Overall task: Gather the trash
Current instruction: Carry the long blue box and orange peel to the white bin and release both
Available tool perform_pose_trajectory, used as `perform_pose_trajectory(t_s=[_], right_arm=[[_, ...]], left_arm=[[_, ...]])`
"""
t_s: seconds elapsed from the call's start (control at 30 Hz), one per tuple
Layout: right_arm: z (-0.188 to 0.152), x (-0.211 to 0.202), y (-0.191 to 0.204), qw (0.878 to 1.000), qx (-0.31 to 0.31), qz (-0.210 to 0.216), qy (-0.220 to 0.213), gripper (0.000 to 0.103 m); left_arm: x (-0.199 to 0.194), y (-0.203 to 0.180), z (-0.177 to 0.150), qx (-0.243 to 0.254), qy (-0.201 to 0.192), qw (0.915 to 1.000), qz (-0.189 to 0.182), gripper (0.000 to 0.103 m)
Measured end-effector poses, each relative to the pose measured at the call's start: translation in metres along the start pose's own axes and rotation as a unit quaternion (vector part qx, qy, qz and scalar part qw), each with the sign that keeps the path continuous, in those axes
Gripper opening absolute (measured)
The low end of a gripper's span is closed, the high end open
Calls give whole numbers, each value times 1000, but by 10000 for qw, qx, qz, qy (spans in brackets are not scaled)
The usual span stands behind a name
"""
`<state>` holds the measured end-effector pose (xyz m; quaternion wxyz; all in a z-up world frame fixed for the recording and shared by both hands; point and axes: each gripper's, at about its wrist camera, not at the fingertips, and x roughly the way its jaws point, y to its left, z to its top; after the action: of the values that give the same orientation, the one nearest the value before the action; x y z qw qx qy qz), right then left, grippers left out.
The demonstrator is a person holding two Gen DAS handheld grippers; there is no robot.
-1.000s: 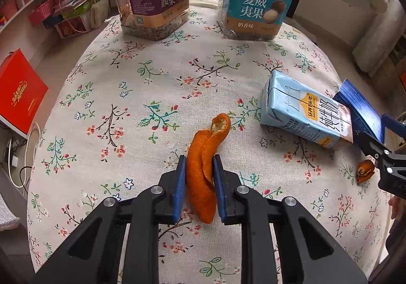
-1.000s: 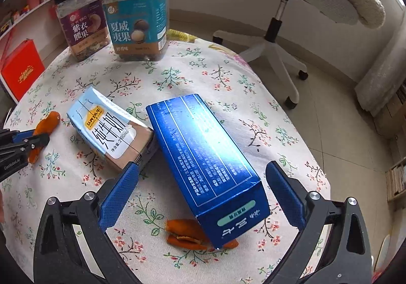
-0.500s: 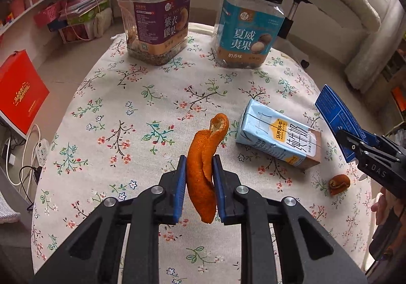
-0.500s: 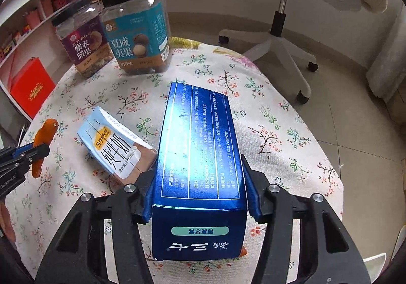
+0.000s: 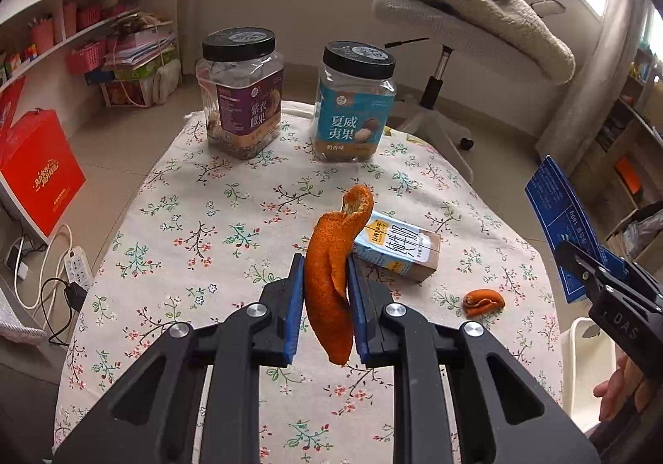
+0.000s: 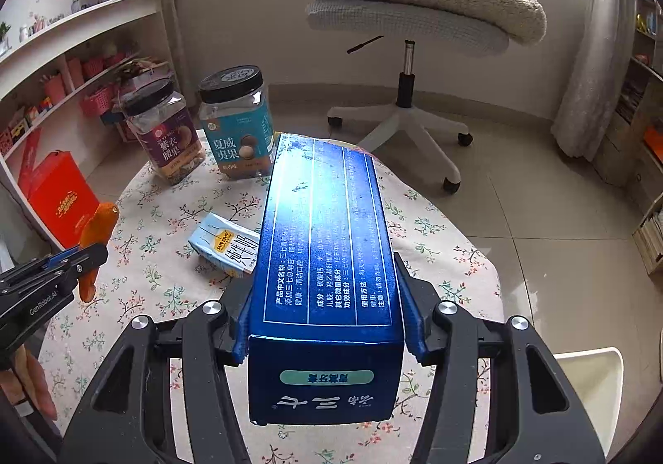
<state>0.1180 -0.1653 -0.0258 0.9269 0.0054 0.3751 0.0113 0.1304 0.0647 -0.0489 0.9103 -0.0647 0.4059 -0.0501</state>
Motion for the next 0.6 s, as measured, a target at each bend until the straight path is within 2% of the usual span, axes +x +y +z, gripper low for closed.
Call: perform_pose_trajectory(t_s=[0.23,0.6], right_arm=[[-19,-31,-18,9993,161,-170,-281,53],[-33,-45,-60,9958,663,-489,-403,53]], left_arm=[[-19,-27,-11,234,-196,9994,-145,21],[-22,-64,-22,602,-293,9974,-259,21]])
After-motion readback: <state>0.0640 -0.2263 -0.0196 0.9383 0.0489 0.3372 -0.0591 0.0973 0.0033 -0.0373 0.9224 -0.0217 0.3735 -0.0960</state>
